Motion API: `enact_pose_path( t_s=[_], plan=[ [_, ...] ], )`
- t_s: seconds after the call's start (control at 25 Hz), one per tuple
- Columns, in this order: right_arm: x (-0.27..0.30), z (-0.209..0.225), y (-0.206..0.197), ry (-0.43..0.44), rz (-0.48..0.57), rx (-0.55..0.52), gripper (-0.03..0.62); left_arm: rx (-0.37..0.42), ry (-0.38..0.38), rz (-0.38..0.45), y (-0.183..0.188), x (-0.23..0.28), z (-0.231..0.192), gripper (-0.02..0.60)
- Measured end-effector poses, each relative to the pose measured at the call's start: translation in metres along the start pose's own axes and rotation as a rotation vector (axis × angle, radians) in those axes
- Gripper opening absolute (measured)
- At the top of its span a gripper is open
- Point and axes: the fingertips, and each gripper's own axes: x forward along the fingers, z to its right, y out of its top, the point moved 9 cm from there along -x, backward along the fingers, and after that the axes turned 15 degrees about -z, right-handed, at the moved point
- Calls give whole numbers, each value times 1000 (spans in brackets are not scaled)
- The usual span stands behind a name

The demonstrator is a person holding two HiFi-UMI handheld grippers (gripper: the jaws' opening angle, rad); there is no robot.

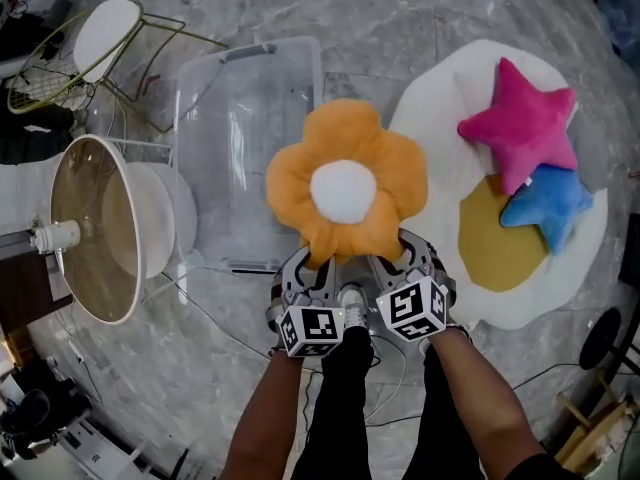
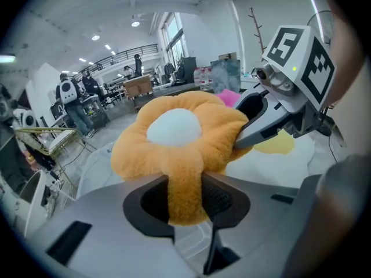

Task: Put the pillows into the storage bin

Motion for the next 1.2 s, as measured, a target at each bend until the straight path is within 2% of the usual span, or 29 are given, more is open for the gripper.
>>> enact_pose_path(
  t_s=[0.28, 0.52, 0.88, 0.92, 0.96, 1.0, 1.04, 1.08, 1.12, 1.2],
  plan=[
    [37, -46, 64, 63, -12, -89, 178, -101, 34, -33, -51, -8, -63, 135],
    [69, -83, 102, 88, -30, -144, 186, -93, 83, -57, -91, -4, -103, 137],
    [109, -118, 147, 126, -47, -186, 208, -167, 155, -89, -130, 2, -148, 167],
    [116, -118, 148, 131, -67, -183, 231, -174, 167, -105, -133, 5, -151, 190],
    [124, -118, 148, 132, -91, -177, 292, -173, 185, -130, -137, 8, -154, 227],
    [130, -117, 148, 123, -109, -170, 404, -169, 211, -158, -141, 11, -157, 282],
    [135, -115, 147, 105, -115, -167, 481, -169, 239, -180, -145, 13, -160, 300],
    [136, -114, 146, 87, -109, -167, 531, -177, 261, -191, -149, 13, -162, 319],
    [135, -114, 145, 74, -102, -172, 577, -192, 271, -194, -152, 11, -163, 330],
    [131, -116, 140, 66, -94, -193, 594, -220, 269, -193, -156, 8, -164, 336]
  ],
)
